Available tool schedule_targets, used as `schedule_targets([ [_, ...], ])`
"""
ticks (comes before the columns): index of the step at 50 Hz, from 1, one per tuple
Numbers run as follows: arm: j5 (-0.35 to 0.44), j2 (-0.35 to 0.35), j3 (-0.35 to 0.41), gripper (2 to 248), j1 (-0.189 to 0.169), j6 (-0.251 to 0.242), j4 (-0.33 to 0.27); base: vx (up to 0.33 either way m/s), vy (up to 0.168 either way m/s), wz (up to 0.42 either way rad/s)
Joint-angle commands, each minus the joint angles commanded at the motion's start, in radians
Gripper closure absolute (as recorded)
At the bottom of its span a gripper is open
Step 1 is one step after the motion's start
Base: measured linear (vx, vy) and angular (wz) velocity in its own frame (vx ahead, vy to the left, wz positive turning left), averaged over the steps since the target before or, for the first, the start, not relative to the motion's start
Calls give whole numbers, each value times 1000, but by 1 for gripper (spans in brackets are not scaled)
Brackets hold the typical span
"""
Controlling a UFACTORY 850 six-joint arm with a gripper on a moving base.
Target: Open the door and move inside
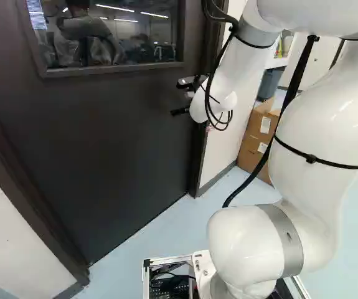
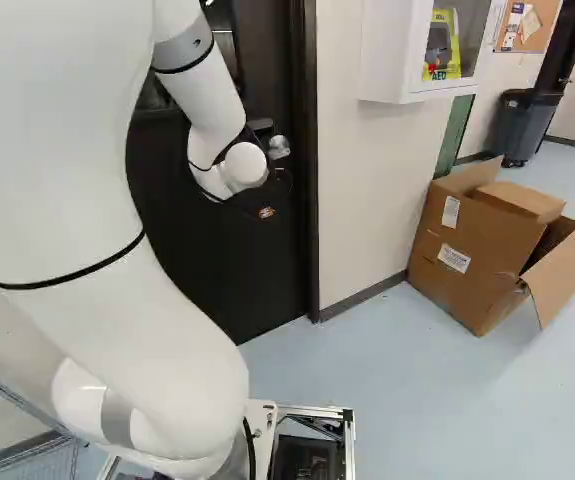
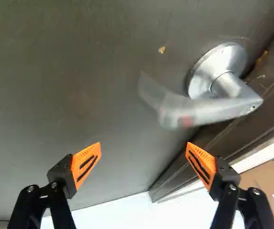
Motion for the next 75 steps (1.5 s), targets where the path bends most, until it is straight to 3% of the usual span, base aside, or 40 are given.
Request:
schedule_targets([
  [30,9,18,20,3,-4,0,0,0,0,0],
  [55,199,112,116,3,-43,0,0,0,0,0],
  [75,218,92,97,3,-44,0,0,0,0,0],
])
